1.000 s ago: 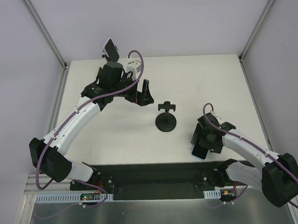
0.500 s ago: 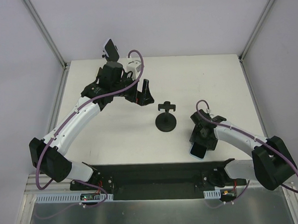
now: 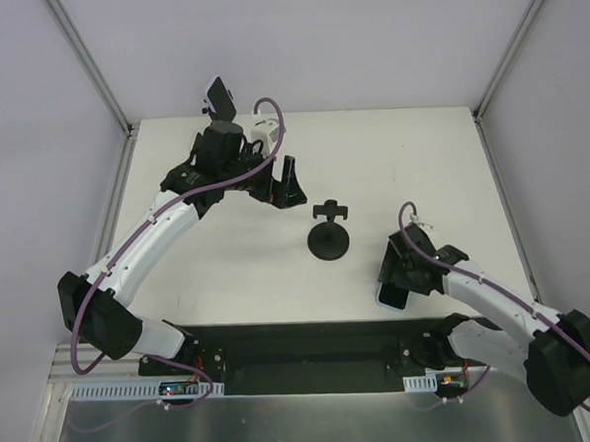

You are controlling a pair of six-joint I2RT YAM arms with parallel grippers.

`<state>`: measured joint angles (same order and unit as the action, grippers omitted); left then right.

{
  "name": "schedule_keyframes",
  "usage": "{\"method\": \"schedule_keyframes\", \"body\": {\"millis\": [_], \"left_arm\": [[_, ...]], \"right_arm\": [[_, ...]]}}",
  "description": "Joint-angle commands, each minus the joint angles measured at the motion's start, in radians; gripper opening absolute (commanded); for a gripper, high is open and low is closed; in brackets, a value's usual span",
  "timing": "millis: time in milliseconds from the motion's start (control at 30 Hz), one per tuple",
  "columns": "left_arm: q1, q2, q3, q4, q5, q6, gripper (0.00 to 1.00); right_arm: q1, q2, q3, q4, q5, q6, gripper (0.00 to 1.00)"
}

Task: Place the phone on the phone stand

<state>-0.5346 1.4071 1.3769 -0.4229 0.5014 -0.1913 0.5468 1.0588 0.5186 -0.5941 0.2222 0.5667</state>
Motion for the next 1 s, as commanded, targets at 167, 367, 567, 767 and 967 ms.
{"method": "schedule_keyframes", "body": {"millis": [167,367,567,767,967], "left_arm": [[-0.034,-0.077,-0.03,0.133,0.162,0.0,0.92],[-0.16,-0.14,-0.038,0.191,0.164,0.016,0.93],[-0.255,-0.071,0.069,0.203,0.16,-0.101,0.94],[-0.263,0.009,0.105,0.2,0.129,-0.252,0.93],[-0.284,0.062,0.152,0.193,0.111,-0.312,0.88]], "right_arm": [[0.008,-0.458,0.033,0.203,-0.041,-0.399,0.01],[0.025,-0.522,0.148,0.227,-0.165,-0.54,0.01],[0.122,-0.5,0.284,0.26,-0.213,-0.594,0.01],[0.274,-0.468,0.337,0.318,-0.123,-0.62,0.01],[0.37,-0.442,0.356,0.341,-0.011,-0.651,0.01]]}}
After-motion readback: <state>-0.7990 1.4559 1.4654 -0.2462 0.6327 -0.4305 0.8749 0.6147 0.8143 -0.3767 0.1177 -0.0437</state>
